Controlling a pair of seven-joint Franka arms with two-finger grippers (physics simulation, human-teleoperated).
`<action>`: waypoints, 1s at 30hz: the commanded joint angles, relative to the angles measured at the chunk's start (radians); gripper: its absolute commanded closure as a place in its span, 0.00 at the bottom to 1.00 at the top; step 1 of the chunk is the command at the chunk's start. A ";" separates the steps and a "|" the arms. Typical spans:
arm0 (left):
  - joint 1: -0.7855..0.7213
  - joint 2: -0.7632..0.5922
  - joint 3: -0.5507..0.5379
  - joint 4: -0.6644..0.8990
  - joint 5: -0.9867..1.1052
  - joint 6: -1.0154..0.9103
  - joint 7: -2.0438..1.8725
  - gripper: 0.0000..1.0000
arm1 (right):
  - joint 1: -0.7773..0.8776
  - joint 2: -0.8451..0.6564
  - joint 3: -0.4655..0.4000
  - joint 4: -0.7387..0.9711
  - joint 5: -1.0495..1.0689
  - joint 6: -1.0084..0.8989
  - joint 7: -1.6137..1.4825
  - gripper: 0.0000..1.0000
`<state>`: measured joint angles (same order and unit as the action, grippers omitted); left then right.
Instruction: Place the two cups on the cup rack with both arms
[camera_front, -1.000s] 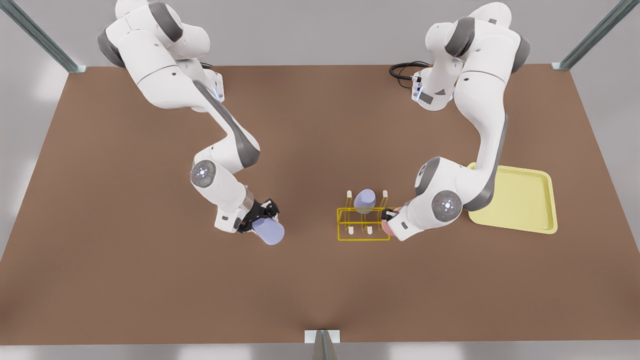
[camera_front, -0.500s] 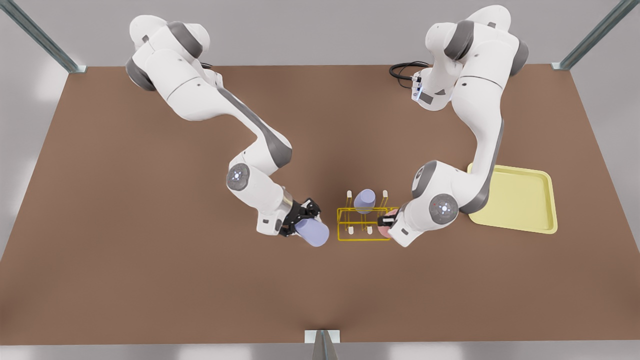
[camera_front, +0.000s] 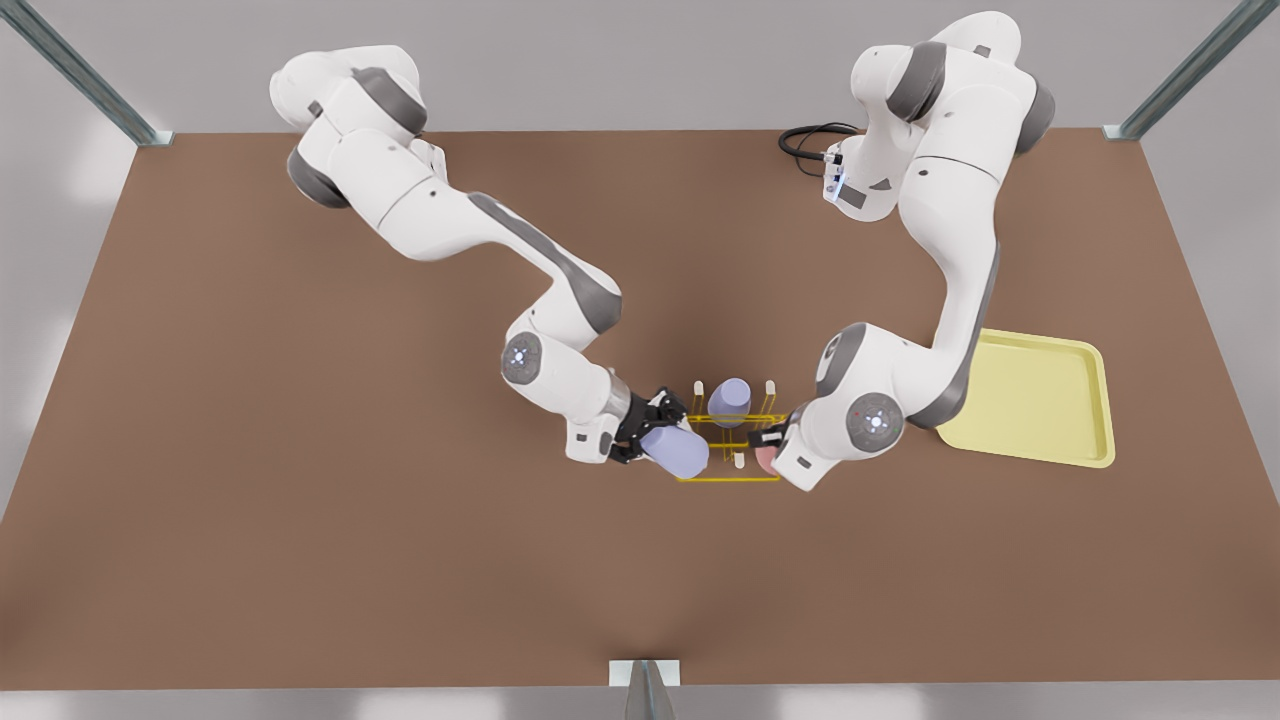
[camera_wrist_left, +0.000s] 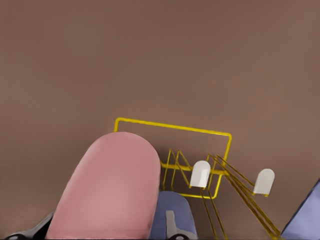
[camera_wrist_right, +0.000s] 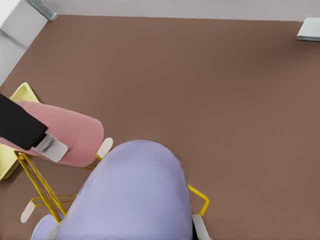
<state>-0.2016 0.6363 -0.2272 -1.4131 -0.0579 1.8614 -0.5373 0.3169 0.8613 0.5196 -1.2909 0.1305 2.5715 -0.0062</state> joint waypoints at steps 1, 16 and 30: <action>0.001 -0.003 -0.004 0.000 -0.004 -0.033 -0.121 0.00 | 0.011 0.015 0.000 0.015 -0.008 0.027 0.029 0.23; 0.162 -0.377 0.052 0.023 0.282 -0.369 0.737 0.00 | 0.033 0.044 -0.003 0.016 -0.020 0.042 0.028 0.00; 0.249 -0.349 0.055 0.036 0.179 -0.515 0.746 0.00 | -0.151 -0.120 -0.015 0.117 -0.026 -0.446 0.163 0.00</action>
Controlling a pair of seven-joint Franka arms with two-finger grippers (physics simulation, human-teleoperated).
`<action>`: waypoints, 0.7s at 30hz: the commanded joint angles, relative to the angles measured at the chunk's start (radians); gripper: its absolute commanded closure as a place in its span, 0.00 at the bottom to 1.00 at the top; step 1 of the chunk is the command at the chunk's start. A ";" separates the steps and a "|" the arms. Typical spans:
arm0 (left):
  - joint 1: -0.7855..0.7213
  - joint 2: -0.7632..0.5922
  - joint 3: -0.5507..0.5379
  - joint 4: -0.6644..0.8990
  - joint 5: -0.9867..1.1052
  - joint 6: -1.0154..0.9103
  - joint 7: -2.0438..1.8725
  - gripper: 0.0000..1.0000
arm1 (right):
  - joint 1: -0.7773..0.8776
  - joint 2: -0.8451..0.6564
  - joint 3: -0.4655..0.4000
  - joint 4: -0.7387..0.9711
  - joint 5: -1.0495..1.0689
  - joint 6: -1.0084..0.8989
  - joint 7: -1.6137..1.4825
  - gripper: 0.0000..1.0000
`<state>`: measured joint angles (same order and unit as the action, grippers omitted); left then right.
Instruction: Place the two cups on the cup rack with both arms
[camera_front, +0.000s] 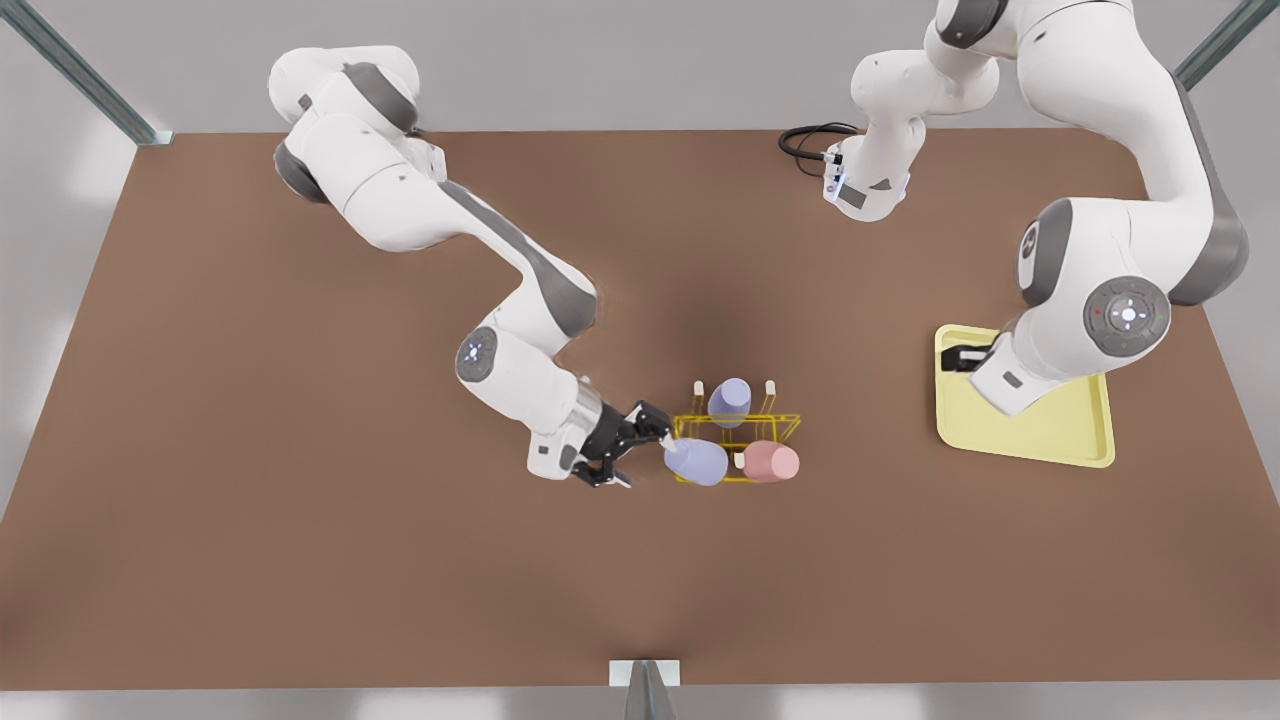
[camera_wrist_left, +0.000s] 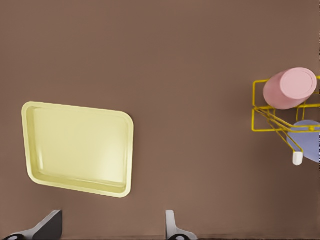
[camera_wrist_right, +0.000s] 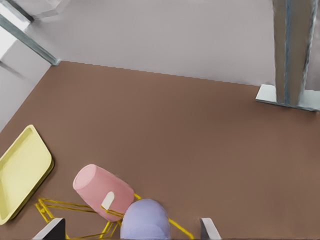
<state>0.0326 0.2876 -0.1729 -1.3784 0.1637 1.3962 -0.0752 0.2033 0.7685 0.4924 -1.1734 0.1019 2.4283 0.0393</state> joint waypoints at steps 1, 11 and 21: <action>0.024 -0.001 0.000 -0.001 -0.044 -0.049 0.284 0.00 | -0.097 -0.075 -0.050 0.001 -0.114 -0.512 0.132 0.00; 0.030 0.004 0.000 -0.002 -0.038 -0.054 0.292 0.00 | -0.263 -0.385 -0.482 0.008 -0.180 -1.058 -0.118 0.00; 0.032 0.001 -0.002 -0.002 -0.030 0.003 0.292 0.00 | -0.268 -0.822 -0.446 -0.410 -0.128 -1.058 0.051 0.00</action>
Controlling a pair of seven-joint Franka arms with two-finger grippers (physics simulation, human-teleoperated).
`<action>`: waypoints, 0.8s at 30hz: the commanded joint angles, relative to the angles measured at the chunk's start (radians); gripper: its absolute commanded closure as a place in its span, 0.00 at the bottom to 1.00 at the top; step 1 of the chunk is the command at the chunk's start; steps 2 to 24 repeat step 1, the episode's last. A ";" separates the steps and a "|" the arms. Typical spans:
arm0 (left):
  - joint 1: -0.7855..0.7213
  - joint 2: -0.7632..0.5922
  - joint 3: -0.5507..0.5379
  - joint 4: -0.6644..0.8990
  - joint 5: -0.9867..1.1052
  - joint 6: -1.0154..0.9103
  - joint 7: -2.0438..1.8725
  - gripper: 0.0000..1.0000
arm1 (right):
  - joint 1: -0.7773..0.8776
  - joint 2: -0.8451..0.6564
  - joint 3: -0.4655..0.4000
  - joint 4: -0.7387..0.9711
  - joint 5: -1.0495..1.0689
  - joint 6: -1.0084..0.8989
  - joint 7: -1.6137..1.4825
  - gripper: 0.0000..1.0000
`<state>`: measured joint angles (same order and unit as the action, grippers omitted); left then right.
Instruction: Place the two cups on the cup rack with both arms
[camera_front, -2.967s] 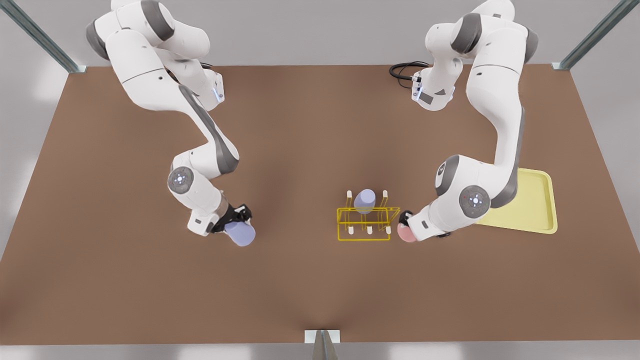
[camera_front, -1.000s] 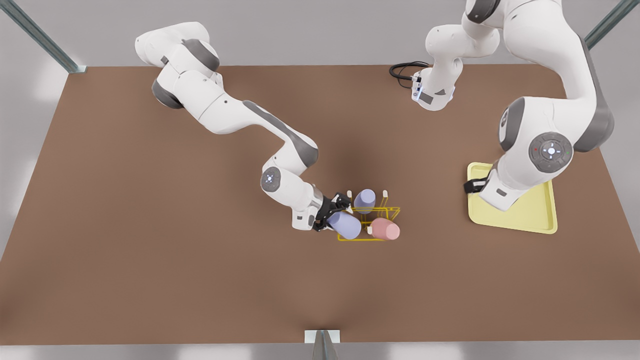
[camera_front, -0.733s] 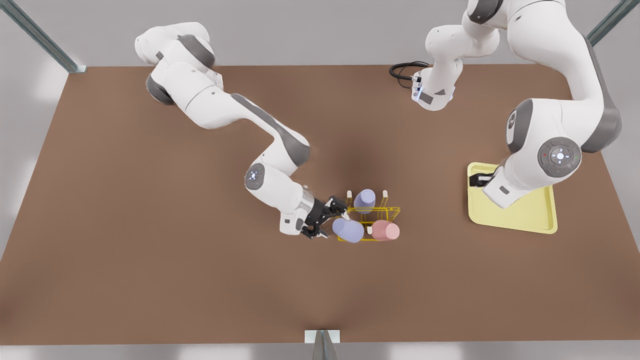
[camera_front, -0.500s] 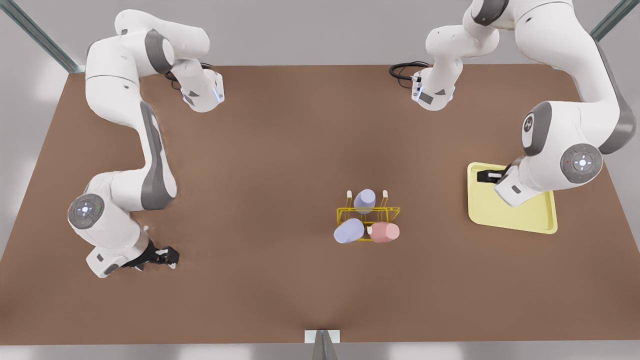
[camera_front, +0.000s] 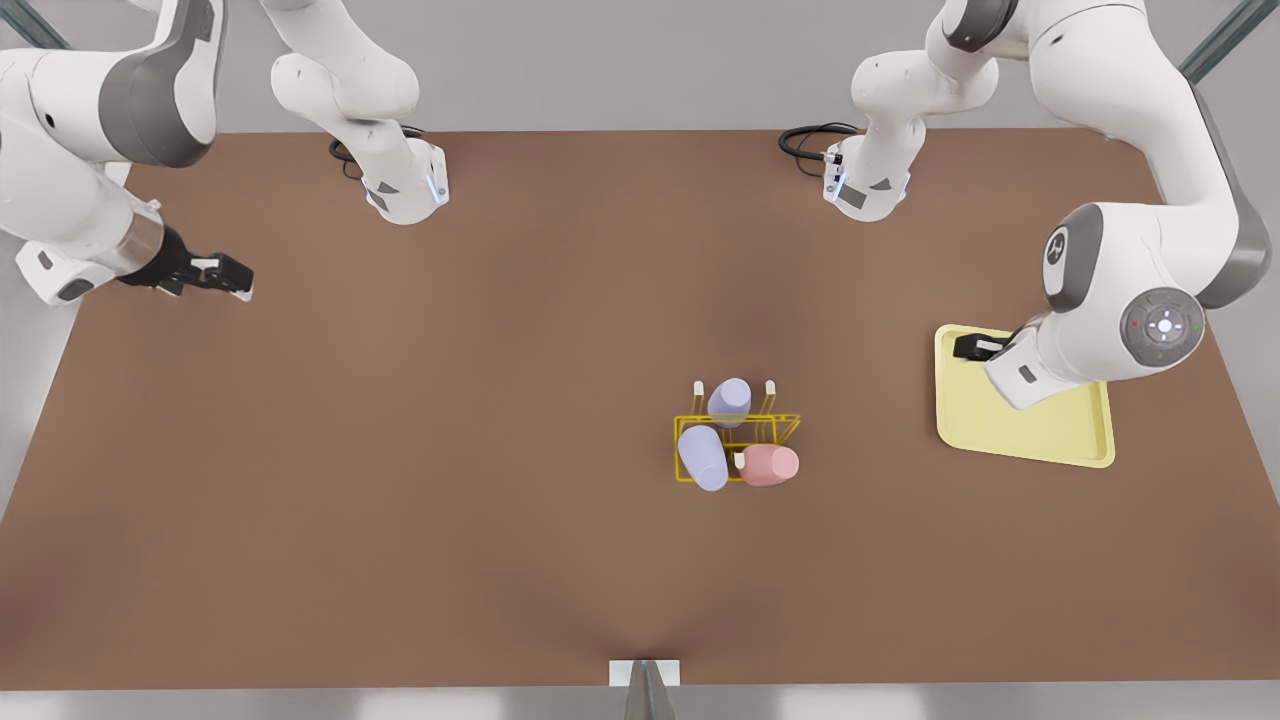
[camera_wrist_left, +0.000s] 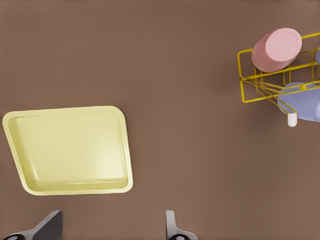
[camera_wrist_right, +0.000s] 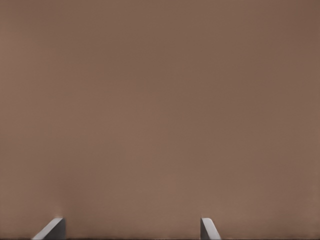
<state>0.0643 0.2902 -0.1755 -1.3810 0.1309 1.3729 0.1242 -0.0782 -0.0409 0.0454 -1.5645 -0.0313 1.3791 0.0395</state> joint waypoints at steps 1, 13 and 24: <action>-0.001 -0.003 -0.002 0.000 0.002 0.026 0.092 0.00 | 0.012 -0.013 0.001 -0.019 0.005 -0.009 0.045 0.00; -0.001 -0.003 -0.002 0.000 0.002 0.026 0.092 0.00 | 0.012 -0.013 0.001 -0.019 0.005 -0.009 0.045 0.00; -0.001 -0.003 -0.002 0.000 0.002 0.026 0.092 0.00 | 0.012 -0.013 0.001 -0.019 0.005 -0.009 0.045 0.00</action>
